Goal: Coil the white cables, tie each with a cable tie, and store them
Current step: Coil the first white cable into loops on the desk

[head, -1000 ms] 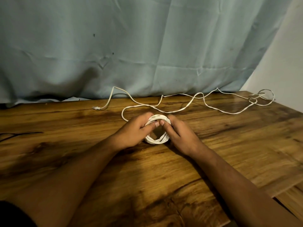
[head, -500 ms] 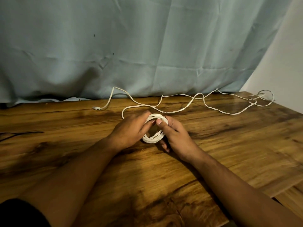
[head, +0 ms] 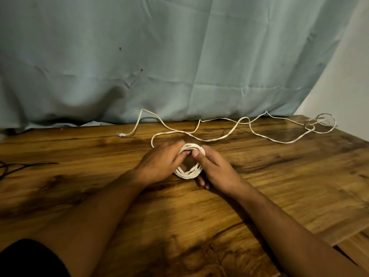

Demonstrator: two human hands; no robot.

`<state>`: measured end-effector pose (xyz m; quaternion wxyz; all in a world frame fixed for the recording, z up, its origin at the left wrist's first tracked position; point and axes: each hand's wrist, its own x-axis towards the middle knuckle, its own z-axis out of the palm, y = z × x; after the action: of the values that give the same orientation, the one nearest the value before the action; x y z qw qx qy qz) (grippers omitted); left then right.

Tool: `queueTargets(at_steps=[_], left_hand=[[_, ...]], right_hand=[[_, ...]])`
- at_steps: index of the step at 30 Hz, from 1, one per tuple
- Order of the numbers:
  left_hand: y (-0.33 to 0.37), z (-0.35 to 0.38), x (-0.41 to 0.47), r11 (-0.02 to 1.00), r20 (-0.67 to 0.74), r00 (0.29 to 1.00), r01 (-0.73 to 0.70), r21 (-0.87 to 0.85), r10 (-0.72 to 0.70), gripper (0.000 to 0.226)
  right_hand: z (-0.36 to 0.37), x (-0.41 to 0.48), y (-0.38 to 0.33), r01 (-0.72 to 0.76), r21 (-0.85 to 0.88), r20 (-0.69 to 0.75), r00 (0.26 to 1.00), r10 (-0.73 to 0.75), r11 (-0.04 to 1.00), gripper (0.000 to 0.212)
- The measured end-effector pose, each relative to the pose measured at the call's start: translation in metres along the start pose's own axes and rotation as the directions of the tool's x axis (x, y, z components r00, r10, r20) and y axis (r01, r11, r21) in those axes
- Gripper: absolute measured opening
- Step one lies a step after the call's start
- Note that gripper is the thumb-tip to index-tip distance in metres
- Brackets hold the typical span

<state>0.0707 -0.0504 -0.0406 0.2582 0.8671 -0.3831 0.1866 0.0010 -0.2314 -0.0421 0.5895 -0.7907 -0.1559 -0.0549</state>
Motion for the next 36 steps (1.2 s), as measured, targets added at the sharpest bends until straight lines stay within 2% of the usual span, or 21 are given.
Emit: queueTargets(at_steps=[1, 3, 5, 6, 11, 15, 17, 23, 26, 30, 31, 32, 33, 34, 36], left_hand=[[0.001, -0.001, 0.000, 1.000, 0.013, 1.000, 0.000, -0.025, 0.000, 0.012], [0.007, -0.005, -0.002, 0.998, 0.032, 0.999, -0.005, -0.059, 0.007, 0.016], [0.017, -0.010, -0.002, 0.994, 0.085, 0.996, 0.011, -0.106, -0.002, 0.023], [0.023, -0.012, -0.003, 0.988, 0.127, 0.992, 0.037, -0.147, -0.018, 0.025], [0.048, -0.010, -0.006, 0.931, 0.235, 0.967, 0.169, -0.324, -0.094, 0.030], [0.058, -0.004, -0.007, 0.875, 0.246, 0.963, 0.208, -0.437, -0.107, 0.027], [0.053, -0.004, -0.007, 0.865, 0.268, 0.954, 0.243, -0.439, -0.132, 0.025], [0.012, -0.010, -0.011, 0.971, 0.197, 0.978, 0.115, -0.210, -0.073, 0.017], [-0.002, -0.011, -0.011, 0.999, 0.164, 0.985, 0.048, -0.015, -0.045, 0.011], [-0.002, -0.011, -0.009, 0.998, 0.152, 0.987, 0.049, 0.043, -0.055, 0.019], [-0.001, -0.011, -0.008, 0.997, 0.156, 0.986, 0.052, 0.059, -0.061, 0.020], [-0.001, -0.012, -0.007, 0.994, 0.160, 0.985, 0.054, 0.090, -0.068, 0.020], [-0.001, -0.012, -0.007, 0.988, 0.157, 0.985, 0.054, 0.143, -0.077, 0.021], [-0.001, -0.013, -0.006, 0.975, 0.145, 0.986, 0.049, 0.215, -0.082, 0.023], [0.001, -0.015, -0.003, 0.935, 0.087, 0.995, 0.021, 0.355, -0.055, 0.026]], right_hand=[[-0.006, 0.001, 0.002, 0.029, -0.190, -0.028, 0.999, -0.035, 0.981, 0.025], [-0.018, 0.002, 0.006, 0.087, -0.573, -0.041, 0.990, -0.134, 0.815, 0.027], [-0.025, 0.002, 0.007, 0.111, -0.766, -0.015, 0.982, -0.190, 0.634, 0.028], [-0.028, 0.001, 0.008, 0.113, -0.798, -0.012, 0.979, -0.204, 0.591, 0.026], [-0.035, 0.000, 0.007, 0.122, -0.826, 0.005, 0.978, -0.209, 0.550, 0.023], [-0.036, 0.000, 0.009, 0.138, -0.797, 0.004, 0.975, -0.224, 0.588, 0.026], [-0.035, 0.001, 0.009, 0.138, -0.771, -0.001, 0.976, -0.218, 0.622, 0.028], [-0.026, 0.003, 0.005, 0.094, -0.567, 0.002, 0.994, -0.113, 0.818, 0.023], [-0.013, -0.005, -0.006, 0.126, -0.368, 0.076, 0.992, -0.105, 0.921, 0.024], [-0.002, -0.008, -0.011, 0.011, -0.030, 0.141, 0.990, -0.007, 0.999, 0.029], [-0.001, -0.008, -0.011, -0.009, -0.001, 0.153, 0.988, 0.009, 1.000, 0.027], [-0.003, -0.007, -0.010, 0.005, -0.044, 0.138, 0.990, 0.001, 0.999, 0.026], [-0.005, -0.005, -0.008, 0.058, -0.181, 0.106, 0.994, -0.040, 0.982, 0.025], [-0.008, -0.003, -0.006, 0.108, -0.360, 0.080, 0.993, -0.084, 0.927, 0.025], [-0.015, 0.000, -0.004, 0.138, -0.648, 0.043, 0.989, -0.145, 0.749, 0.026]])
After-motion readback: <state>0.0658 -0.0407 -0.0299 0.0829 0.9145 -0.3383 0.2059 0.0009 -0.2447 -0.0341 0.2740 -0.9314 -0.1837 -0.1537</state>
